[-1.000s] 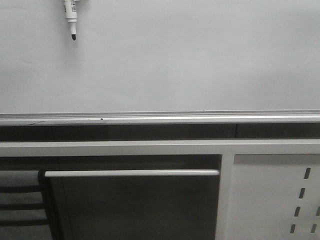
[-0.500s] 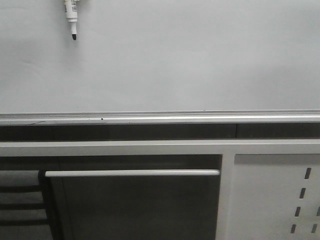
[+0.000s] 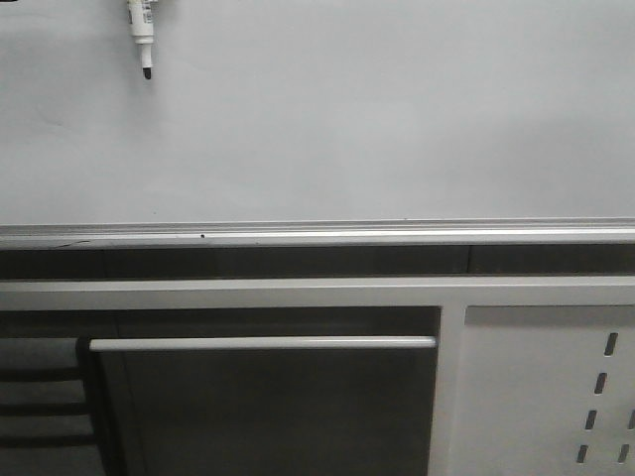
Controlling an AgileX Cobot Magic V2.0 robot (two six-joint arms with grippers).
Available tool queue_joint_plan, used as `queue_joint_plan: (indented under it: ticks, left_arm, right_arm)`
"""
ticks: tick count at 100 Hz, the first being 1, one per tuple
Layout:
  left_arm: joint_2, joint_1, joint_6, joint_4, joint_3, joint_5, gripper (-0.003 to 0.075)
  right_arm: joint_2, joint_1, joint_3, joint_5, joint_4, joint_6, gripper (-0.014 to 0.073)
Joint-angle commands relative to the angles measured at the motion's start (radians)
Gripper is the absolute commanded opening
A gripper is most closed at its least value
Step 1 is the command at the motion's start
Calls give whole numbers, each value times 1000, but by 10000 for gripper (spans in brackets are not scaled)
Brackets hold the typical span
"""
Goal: Write number 1 on whiteboard
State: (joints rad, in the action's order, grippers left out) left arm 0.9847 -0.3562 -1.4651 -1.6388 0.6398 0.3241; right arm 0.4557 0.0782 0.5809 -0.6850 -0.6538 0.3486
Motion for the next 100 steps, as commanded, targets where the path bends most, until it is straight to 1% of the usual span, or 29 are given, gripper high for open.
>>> queue_joint_plan:
  ticks: [1,31,69,74,81,83,100]
  left_arm:
    - [38,-7,-20,-39,69,21,420]
    - [159,-7,-47,-39,162,8,420]
    - [224,-7,-55,-39,226,-6,420]
    - [224,-7,-57,-41,226,-15,410]
    - [224,-7,-57,-41,226,-27,339]
    - [224,-7,-57,-41,226,-27,307]
    - [224,-7,-59,-41,226,-25,-1]
  right_arm:
    - [14,1,34,64,-32,13,469]
    - [14,1,34,64,-32,13,469]
    - [14,1,34,64,-32,13,469]
    - [14,1,34,64,-32,13,469]
    - [14,1,34,64,-32,13,469]
    - [14,1,34,64,-32,13,469]
    - [14,1,34,64,-32,13,469]
